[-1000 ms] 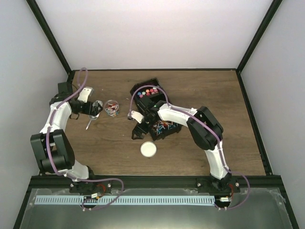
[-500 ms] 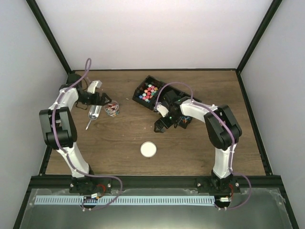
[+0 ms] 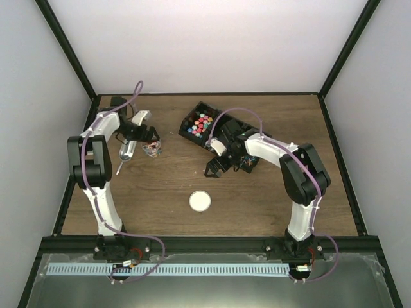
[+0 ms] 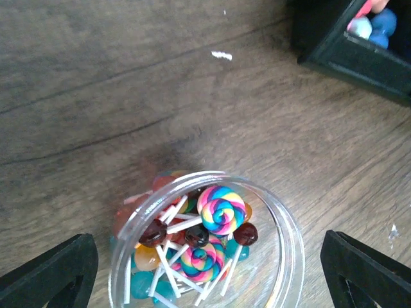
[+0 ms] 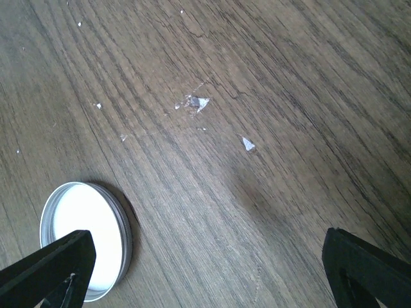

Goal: Pack the candies

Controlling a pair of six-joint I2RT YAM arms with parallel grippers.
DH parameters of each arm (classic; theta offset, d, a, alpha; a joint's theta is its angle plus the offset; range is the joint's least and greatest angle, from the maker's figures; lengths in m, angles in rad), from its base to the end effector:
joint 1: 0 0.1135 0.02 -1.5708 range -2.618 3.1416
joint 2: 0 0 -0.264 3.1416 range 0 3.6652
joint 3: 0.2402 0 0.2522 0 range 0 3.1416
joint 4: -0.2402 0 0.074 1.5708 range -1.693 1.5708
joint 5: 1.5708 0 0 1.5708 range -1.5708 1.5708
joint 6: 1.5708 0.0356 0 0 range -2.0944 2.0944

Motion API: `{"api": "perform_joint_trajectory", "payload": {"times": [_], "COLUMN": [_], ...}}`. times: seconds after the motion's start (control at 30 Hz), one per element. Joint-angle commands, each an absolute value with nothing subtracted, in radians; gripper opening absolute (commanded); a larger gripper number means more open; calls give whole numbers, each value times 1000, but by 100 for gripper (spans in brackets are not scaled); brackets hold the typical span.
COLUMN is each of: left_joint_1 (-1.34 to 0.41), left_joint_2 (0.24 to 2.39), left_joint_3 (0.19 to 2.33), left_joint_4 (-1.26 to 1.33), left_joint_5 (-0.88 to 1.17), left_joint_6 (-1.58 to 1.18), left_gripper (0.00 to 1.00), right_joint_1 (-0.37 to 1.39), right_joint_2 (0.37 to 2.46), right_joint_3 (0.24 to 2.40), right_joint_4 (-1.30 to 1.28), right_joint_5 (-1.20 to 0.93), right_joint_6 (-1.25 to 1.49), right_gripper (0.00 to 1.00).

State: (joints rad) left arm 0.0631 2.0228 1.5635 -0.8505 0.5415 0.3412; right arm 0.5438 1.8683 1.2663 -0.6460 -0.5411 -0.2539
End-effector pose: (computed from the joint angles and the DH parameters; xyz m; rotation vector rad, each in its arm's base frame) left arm 0.4088 0.0074 0.1952 0.4726 2.6657 -0.6644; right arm 0.3041 0.2053 0.1775 -1.1983 2.5194 0.8304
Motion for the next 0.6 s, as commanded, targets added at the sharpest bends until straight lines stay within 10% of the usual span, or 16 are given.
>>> {"api": "perform_joint_trajectory", "payload": {"times": [0.0,0.57], "left_joint_1": [33,-171], "left_joint_2": [2046,1918], "left_joint_3": [1579,1333], "left_joint_4": [-932,-914], "left_joint_5": [496,637], "left_joint_6": [413,460], "left_gripper": [96,93], "right_joint_1": [533,488], "right_joint_2": [1842,1759], "right_joint_3": [1269,1167], "right_joint_4": [-642,-595], "right_joint_5": [-556,-621], "right_joint_6": [-270,-305], "right_gripper": [99,98]}}
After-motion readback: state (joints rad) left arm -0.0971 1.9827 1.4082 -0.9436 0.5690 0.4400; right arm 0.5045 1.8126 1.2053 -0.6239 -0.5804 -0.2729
